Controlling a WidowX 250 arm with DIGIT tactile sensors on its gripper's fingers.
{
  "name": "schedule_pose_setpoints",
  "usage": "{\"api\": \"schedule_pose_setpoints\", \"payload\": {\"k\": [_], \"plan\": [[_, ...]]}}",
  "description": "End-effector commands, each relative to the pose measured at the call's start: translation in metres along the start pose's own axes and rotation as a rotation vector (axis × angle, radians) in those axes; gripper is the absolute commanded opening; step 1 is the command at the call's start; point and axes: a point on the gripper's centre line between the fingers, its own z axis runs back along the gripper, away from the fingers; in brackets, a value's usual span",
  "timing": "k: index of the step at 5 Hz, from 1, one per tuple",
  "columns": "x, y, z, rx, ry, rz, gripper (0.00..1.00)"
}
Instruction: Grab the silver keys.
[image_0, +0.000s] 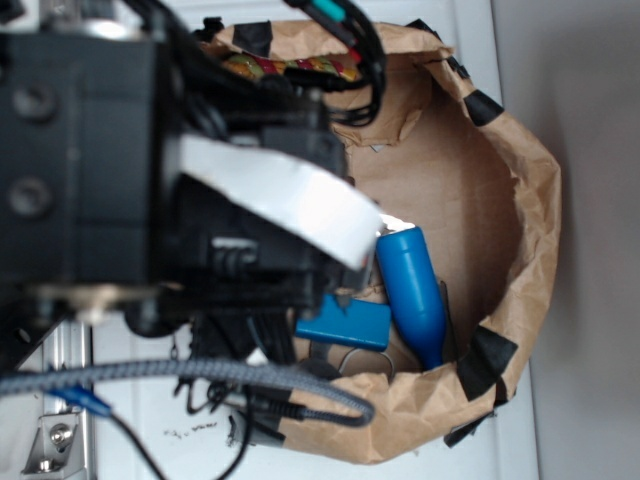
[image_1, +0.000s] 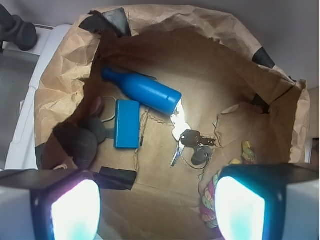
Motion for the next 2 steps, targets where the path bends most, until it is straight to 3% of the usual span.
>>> {"api": "schedule_pose_setpoints", "payload": {"k": [1,2], "plan": [[0.004,0.005,0.008,0.011,-0.029,0.02,1.0],[-0.023,0.02,-0.01,-0.061,0.027,-0.226,1.0]]}}
